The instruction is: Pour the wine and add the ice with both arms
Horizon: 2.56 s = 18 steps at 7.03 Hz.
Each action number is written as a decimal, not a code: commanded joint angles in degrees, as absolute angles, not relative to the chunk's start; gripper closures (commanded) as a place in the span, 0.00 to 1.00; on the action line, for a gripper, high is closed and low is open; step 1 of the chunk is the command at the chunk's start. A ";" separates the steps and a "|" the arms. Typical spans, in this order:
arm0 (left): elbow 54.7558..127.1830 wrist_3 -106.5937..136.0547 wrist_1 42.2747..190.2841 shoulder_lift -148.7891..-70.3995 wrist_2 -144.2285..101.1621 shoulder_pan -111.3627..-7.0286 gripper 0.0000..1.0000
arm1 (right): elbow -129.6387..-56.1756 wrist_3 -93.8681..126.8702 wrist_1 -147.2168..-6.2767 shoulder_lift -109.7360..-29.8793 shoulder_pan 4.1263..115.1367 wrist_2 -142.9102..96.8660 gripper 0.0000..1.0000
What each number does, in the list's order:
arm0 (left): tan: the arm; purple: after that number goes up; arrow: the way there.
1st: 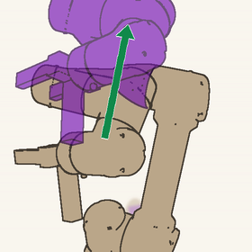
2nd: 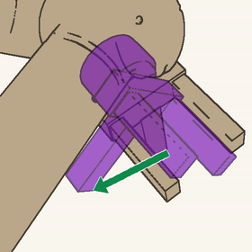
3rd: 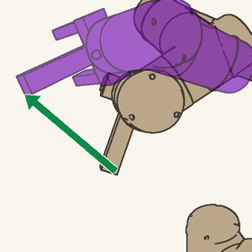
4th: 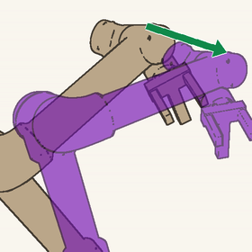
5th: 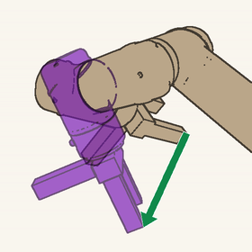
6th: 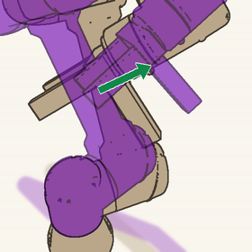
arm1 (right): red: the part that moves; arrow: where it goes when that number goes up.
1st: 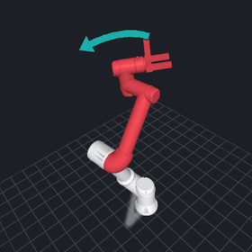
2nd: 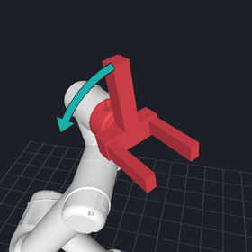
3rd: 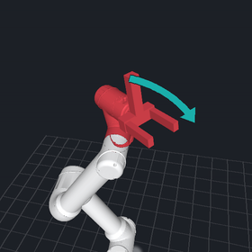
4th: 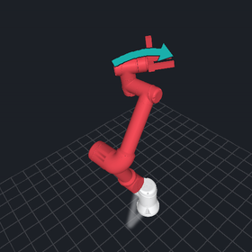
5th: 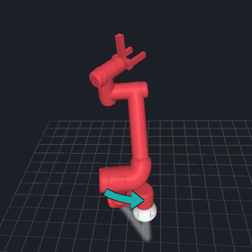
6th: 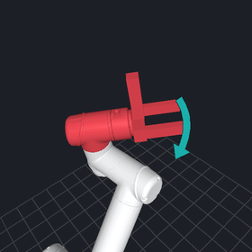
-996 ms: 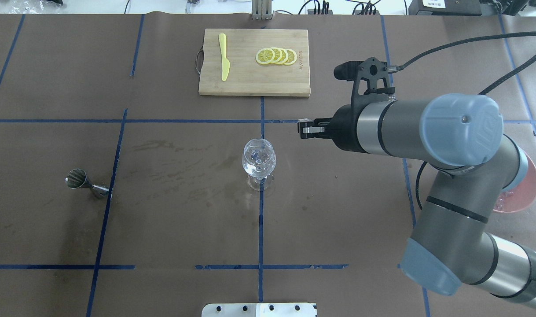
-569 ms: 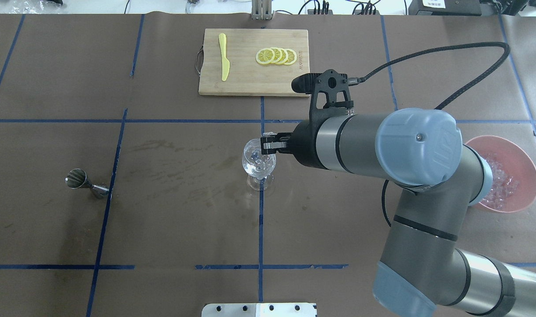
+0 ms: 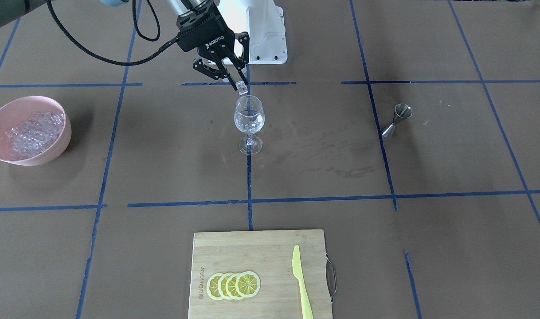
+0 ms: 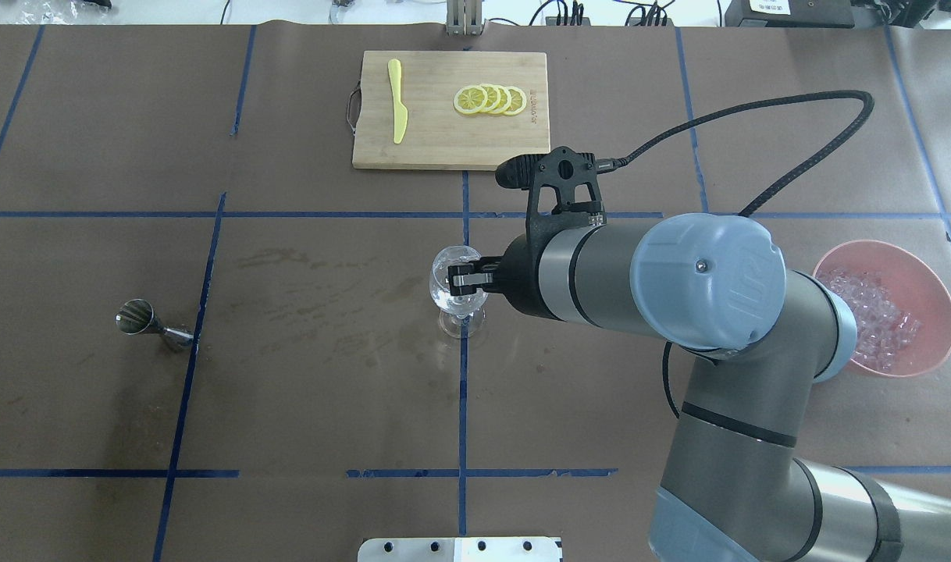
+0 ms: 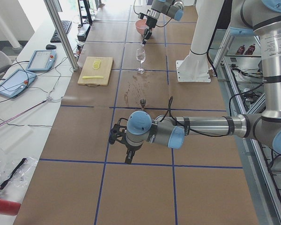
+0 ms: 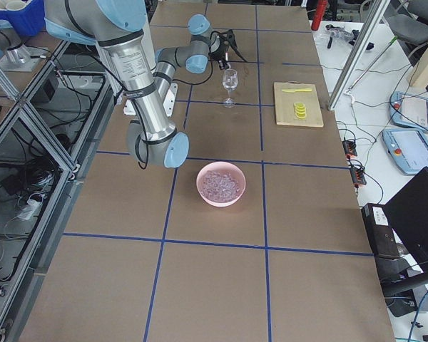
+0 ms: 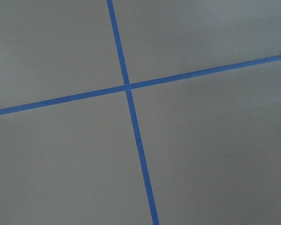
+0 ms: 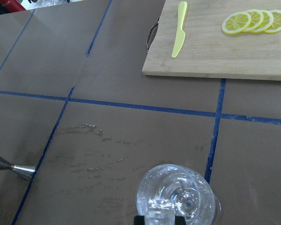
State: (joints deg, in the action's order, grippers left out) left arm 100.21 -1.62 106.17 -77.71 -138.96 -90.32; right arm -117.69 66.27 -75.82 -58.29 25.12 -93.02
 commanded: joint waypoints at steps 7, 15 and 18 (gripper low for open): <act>99.75 -1.67 106.17 -77.61 -139.04 -90.35 0.00 | -116.98 66.27 -77.86 -56.25 24.96 -93.16 0.00; 99.67 -2.11 105.21 -77.08 -135.99 -90.26 0.00 | -114.28 30.06 -102.04 -64.66 53.39 -118.26 0.00; 101.33 -7.16 95.48 -77.61 -135.70 -88.85 0.00 | -107.16 4.21 -101.60 -73.80 66.84 -124.60 0.00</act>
State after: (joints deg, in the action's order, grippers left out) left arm 100.45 -3.32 99.56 -77.47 -135.83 -89.04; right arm -110.35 14.71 -101.71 -70.42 61.00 -121.14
